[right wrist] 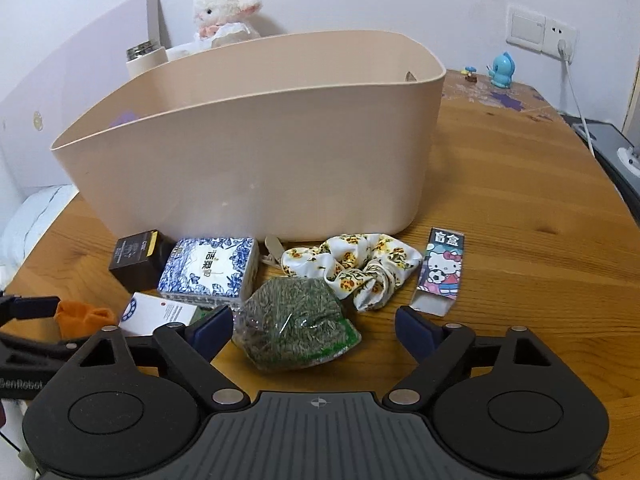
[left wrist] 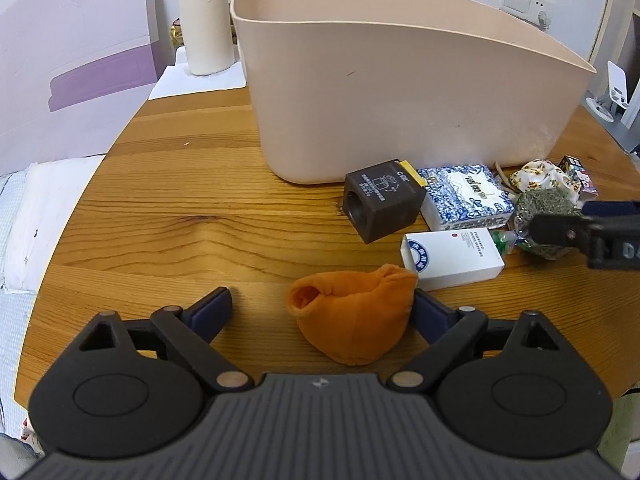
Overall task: Organize objects
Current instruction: 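Grasp the orange cloth with the left tool while the right tool grasps the green herb packet, then lift both items over the basket and open both tools to drop them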
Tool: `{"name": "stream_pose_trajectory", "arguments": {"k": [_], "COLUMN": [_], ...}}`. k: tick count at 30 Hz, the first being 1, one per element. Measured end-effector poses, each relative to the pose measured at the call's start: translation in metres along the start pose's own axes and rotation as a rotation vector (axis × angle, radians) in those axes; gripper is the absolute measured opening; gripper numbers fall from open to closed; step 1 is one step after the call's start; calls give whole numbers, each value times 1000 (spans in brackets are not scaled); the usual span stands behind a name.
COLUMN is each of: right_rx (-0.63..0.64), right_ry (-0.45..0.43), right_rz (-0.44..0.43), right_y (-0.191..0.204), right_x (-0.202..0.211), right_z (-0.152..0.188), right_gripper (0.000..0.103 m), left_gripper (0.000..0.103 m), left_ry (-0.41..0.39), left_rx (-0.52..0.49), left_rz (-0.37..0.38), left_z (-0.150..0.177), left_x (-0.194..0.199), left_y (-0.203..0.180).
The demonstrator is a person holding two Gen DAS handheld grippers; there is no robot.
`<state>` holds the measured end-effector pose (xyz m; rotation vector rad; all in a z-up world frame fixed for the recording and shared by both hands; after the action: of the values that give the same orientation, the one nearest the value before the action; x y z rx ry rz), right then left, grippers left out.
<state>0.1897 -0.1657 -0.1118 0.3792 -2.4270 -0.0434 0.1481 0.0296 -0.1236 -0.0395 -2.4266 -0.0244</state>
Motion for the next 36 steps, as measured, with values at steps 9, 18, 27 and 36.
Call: {"name": "stream_pose_trajectory", "arguments": {"k": [9, 18, 27, 36], "right_rx": [-29, -62, -41, -33], "right_ry": [-1, -31, -216, -378], "right_rz": [-17, -26, -50, -24], "right_y": [6, -5, -5, -17], "right_x": [6, 34, 90, 91], "right_z": [6, 7, -47, -126], "right_gripper": [48, 31, 30, 30], "left_gripper": [48, 19, 19, 19], "left_ry": [-27, -32, -184, -350], "left_rx": [-40, -23, 2, 6], "left_rz": [59, 123, 147, 89], "left_z": [-2, -2, -49, -128], "left_x": [9, 21, 61, 67], "left_y": [-17, -27, -23, -27]}}
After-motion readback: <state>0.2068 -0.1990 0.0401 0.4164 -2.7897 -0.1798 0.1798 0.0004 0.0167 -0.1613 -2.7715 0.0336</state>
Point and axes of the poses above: each gripper's, at about its wrist camera, not at the fingertips, and x roughly against the way its jaws point, y to its left, z to its underside, the point moved 8 cm from there along -x, roughly the way its jaws point, and after that the axes turned 11 degrees about -y, right-handed, at the moved point
